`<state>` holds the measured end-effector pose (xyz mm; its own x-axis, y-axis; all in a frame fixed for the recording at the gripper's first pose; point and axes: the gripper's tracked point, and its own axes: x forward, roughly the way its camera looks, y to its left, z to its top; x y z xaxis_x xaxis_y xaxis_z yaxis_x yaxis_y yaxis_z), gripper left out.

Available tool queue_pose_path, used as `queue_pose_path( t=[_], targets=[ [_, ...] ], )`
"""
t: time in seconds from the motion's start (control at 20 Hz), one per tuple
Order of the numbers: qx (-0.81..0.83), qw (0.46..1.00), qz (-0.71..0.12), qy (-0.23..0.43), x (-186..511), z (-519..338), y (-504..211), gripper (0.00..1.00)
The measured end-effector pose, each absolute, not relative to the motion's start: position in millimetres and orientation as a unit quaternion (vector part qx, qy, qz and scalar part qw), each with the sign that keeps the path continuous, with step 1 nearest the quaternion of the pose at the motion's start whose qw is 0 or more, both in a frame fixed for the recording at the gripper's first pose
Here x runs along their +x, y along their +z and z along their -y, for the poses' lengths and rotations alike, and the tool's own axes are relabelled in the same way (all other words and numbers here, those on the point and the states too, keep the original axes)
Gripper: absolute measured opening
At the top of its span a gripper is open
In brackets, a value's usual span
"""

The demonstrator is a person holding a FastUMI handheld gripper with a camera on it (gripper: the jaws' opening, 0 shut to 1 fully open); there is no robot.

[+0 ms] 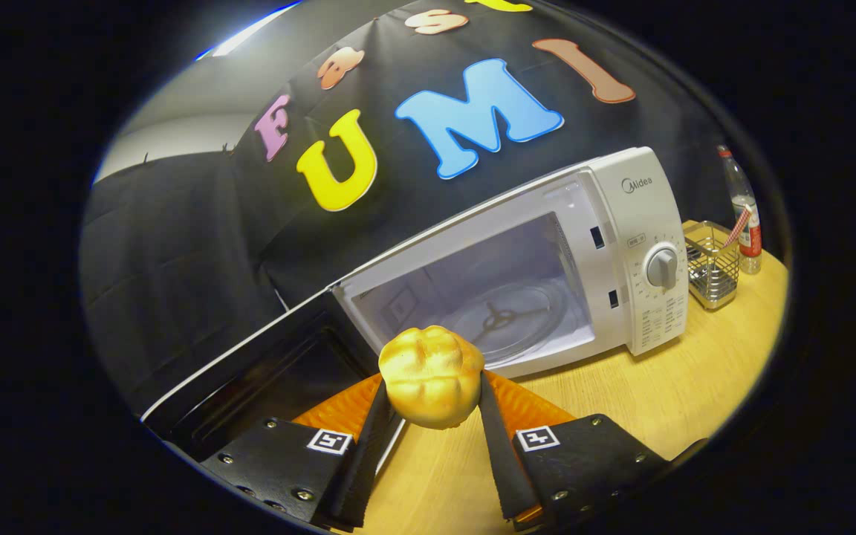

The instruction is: Open the microwave, put the food inside, and close the microwave door.

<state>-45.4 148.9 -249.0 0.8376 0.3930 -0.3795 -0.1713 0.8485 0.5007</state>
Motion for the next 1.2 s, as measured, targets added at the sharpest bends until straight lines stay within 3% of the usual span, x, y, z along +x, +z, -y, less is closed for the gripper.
queue_pose_path(
  t=[0.55,1.2],
  targets=[
    [0.279,0.917,-0.265,0.105,46.6,-186.0,-315.4,0.66],
    [0.257,0.921,-0.282,0.076,83.6,-170.2,-353.2,0.66]
  ],
)
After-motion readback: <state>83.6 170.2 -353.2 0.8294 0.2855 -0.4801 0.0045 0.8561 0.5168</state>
